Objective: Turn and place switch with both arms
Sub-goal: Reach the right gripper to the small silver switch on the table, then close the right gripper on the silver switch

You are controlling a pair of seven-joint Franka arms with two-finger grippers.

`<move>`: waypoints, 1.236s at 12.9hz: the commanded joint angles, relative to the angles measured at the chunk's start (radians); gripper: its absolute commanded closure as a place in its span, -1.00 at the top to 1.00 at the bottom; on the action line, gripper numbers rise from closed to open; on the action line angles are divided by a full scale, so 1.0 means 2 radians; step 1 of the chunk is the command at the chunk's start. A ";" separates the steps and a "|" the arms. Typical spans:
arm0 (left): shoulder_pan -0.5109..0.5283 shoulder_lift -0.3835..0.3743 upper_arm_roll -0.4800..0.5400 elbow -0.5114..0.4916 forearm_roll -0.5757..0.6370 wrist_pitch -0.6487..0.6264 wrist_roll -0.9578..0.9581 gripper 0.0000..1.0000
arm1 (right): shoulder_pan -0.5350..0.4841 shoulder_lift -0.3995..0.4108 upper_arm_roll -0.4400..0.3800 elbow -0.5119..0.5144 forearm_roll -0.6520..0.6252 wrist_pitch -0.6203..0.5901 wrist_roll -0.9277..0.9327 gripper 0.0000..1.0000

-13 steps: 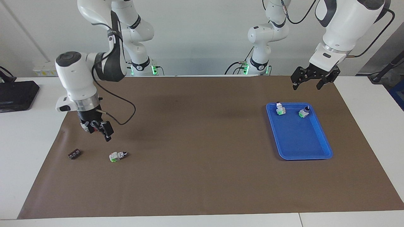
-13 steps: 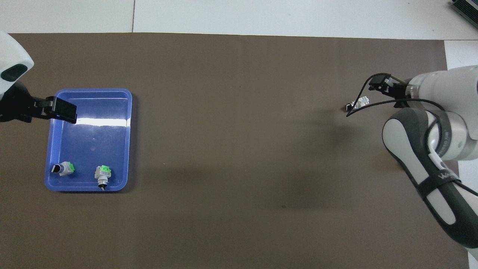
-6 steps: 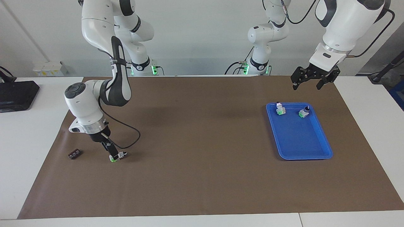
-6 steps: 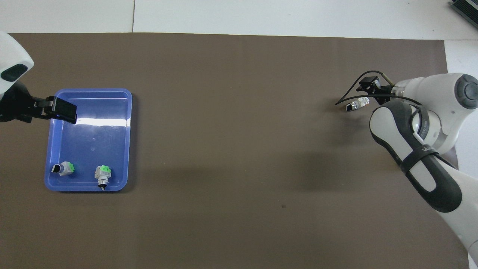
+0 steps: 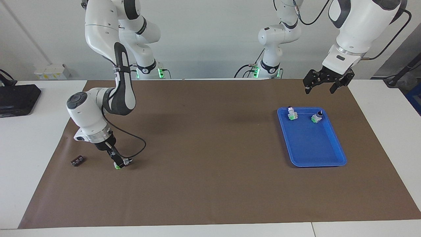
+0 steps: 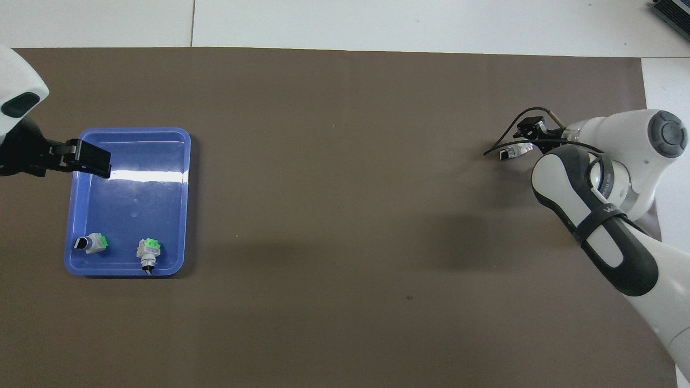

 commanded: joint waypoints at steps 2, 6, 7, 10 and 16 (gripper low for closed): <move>0.004 -0.014 0.000 -0.017 0.004 0.007 0.008 1.00 | -0.003 0.014 0.003 0.015 0.012 0.002 0.003 0.95; 0.004 -0.014 0.000 -0.017 0.004 0.007 0.008 1.00 | 0.001 0.025 0.003 0.031 0.013 0.001 0.006 0.82; 0.004 -0.014 0.000 -0.017 0.004 0.007 0.008 1.00 | 0.001 0.026 0.003 0.031 0.013 0.001 0.007 0.67; 0.004 -0.014 0.000 -0.017 0.004 0.007 0.008 1.00 | -0.002 0.031 0.003 0.031 0.013 0.002 0.004 0.53; 0.004 -0.014 0.000 -0.017 0.004 0.007 0.008 1.00 | 0.006 0.032 0.003 0.031 0.025 -0.004 0.008 0.45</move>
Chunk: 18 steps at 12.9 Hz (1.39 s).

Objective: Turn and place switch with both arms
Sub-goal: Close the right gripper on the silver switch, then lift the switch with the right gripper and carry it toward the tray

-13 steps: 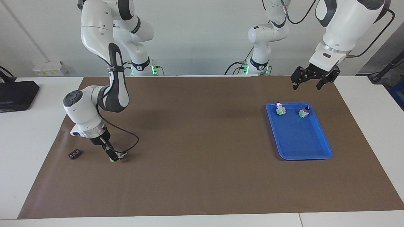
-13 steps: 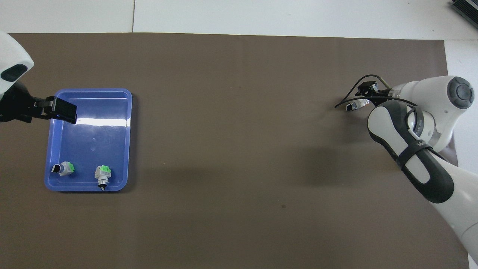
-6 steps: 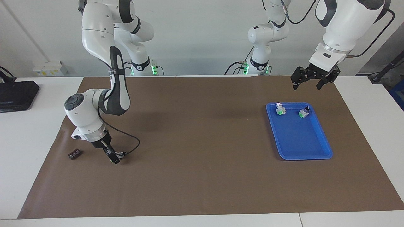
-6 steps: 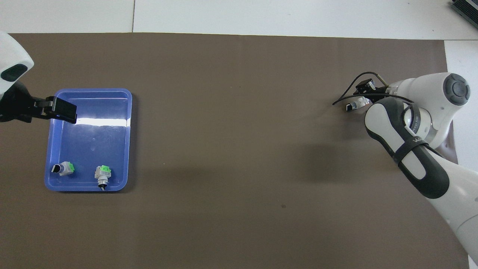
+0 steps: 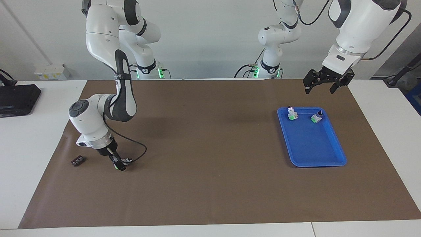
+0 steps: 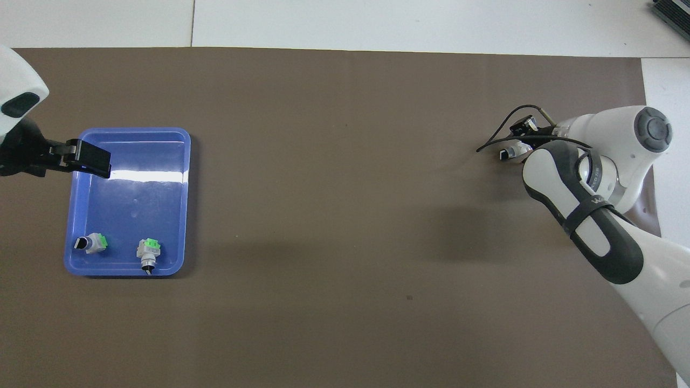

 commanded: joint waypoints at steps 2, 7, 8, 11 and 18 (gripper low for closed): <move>0.004 -0.014 0.000 -0.017 0.003 0.007 0.008 1.00 | -0.002 0.007 0.001 0.010 0.009 -0.004 0.001 -0.06; 0.004 -0.014 0.000 -0.017 0.004 0.007 0.008 1.00 | -0.001 0.003 0.001 0.010 0.004 -0.018 -0.051 -1.00; 0.004 -0.014 0.000 -0.017 0.004 0.007 0.008 1.00 | 0.001 -0.004 0.002 0.010 0.006 -0.034 -0.050 -1.00; 0.004 -0.014 0.000 -0.017 0.004 0.007 0.008 1.00 | 0.000 -0.062 0.043 0.013 0.033 -0.106 -0.044 -1.00; 0.004 -0.014 0.000 -0.017 0.004 0.007 0.008 1.00 | 0.109 -0.122 0.090 0.040 0.162 -0.141 0.312 -1.00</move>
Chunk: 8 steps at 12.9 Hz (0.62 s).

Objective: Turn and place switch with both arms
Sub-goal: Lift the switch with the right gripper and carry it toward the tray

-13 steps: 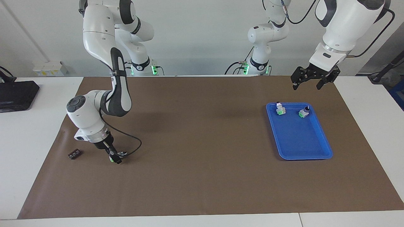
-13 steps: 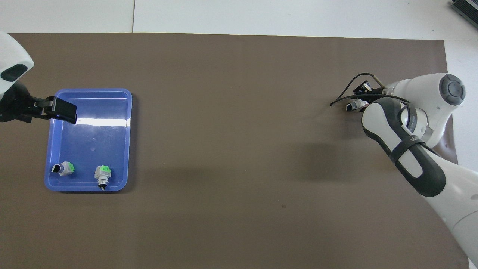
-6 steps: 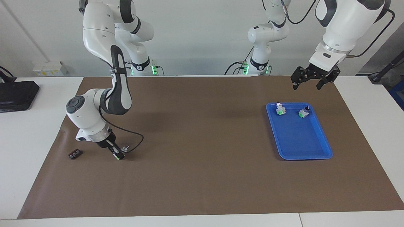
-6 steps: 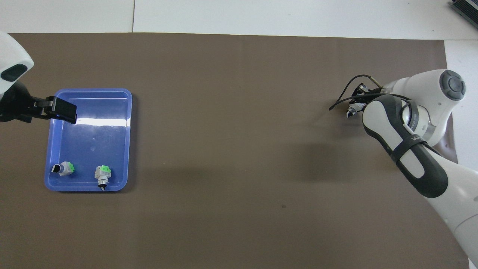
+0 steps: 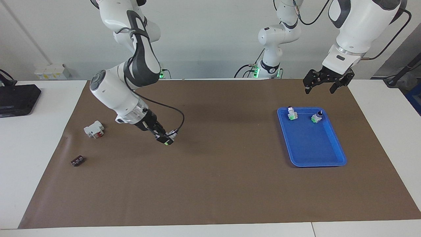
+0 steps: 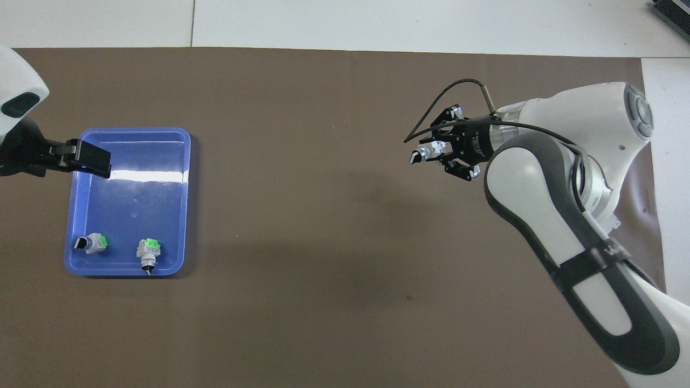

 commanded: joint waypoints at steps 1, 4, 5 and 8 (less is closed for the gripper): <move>0.004 -0.014 0.000 -0.017 0.004 0.007 0.008 1.00 | 0.040 -0.012 0.022 0.018 0.011 0.000 0.126 -1.00; 0.004 -0.014 0.000 -0.017 0.004 0.007 0.008 1.00 | 0.048 -0.027 0.074 0.028 0.031 0.007 0.226 -1.00; 0.004 -0.014 0.000 -0.017 0.004 0.007 0.008 1.00 | 0.049 -0.027 0.091 0.035 0.040 0.011 0.253 -1.00; 0.004 -0.014 0.000 -0.017 0.003 0.007 0.005 1.00 | 0.058 -0.026 0.110 0.046 0.043 0.035 0.306 -1.00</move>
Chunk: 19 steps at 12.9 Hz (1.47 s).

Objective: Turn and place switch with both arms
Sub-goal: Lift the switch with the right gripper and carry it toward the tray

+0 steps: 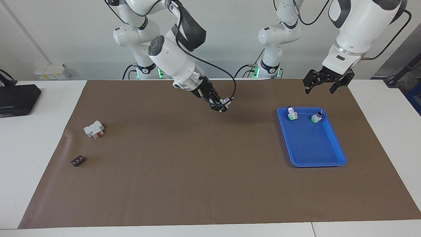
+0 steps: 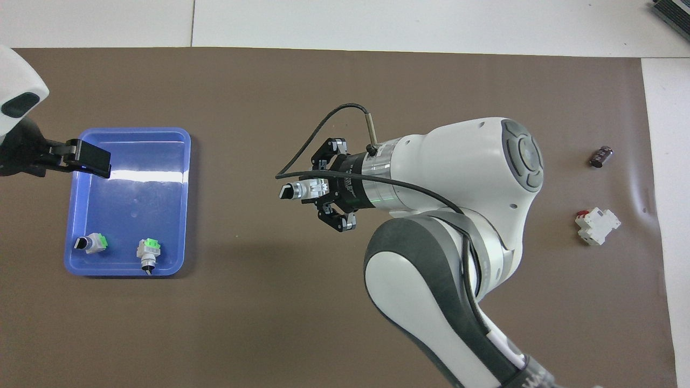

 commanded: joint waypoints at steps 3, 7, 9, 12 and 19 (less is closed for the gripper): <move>-0.005 -0.021 0.000 -0.020 0.004 -0.022 0.006 1.00 | 0.024 0.007 0.011 0.011 0.050 0.100 0.051 -1.00; -0.007 -0.026 -0.005 -0.030 0.004 -0.027 0.007 1.00 | 0.049 0.015 0.011 0.011 0.052 0.145 0.068 -1.00; -0.017 -0.044 -0.006 -0.065 0.002 -0.021 0.010 1.00 | 0.058 0.017 0.011 0.014 0.046 0.164 0.068 -1.00; -0.014 -0.054 -0.006 -0.084 -0.046 0.006 0.011 1.00 | 0.067 0.026 0.011 0.028 0.043 0.167 0.068 -1.00; 0.033 -0.050 0.001 -0.079 -0.257 0.025 0.104 0.64 | 0.080 0.030 0.011 0.020 0.037 0.166 0.065 -1.00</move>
